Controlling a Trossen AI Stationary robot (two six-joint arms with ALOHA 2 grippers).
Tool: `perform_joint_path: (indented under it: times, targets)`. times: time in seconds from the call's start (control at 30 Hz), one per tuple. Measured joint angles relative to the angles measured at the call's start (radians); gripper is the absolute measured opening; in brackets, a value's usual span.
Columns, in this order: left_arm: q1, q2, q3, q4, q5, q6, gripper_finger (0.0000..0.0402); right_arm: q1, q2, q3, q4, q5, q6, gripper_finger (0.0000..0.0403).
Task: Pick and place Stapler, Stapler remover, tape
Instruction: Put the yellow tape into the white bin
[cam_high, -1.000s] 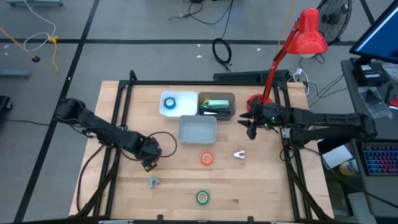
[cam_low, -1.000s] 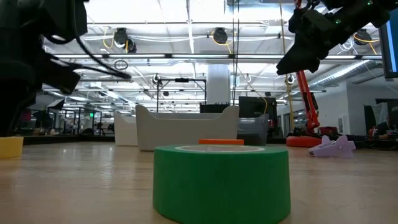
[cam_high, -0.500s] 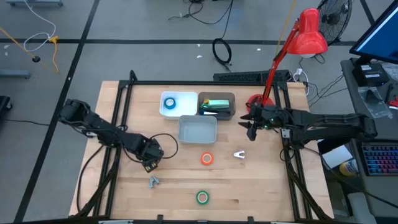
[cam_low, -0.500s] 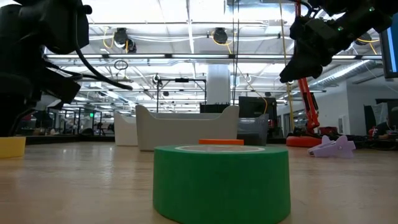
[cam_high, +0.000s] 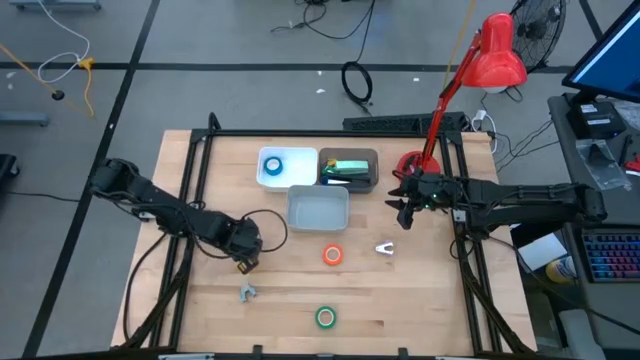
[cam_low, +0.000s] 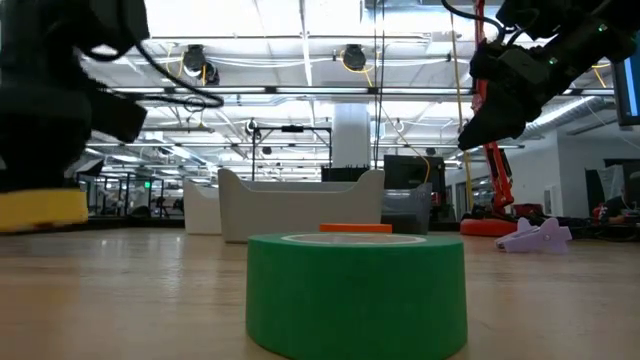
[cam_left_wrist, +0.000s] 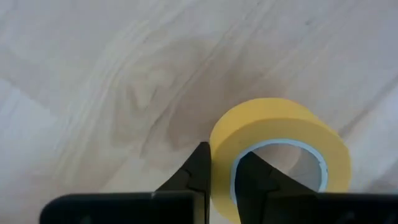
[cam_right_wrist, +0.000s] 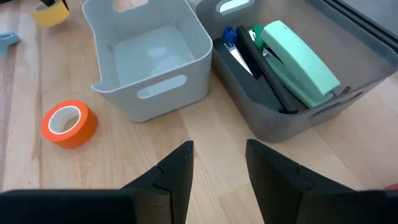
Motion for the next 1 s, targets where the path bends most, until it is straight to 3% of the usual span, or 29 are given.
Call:
perform_joint_path:
  times: [0.23, 0.6, 1.0]
  targets:
    - [0.034, -0.096, 0.116, -0.01, -0.113, 0.003, 0.0039, 0.0, 0.0, 0.0, 0.0, 0.002, -0.006, 0.0139]
    - [0.162, -0.157, 0.374, 0.083, -0.361, 0.273, 0.0039, 0.0, 0.0, 0.0, 0.0, 0.002, -0.006, 0.0139]
    - [0.472, 0.094, 0.719, 0.095, -0.436, 0.679, 0.0039, 0.0, 0.0, 0.0, 0.008, 0.003, -0.01, 0.0139]
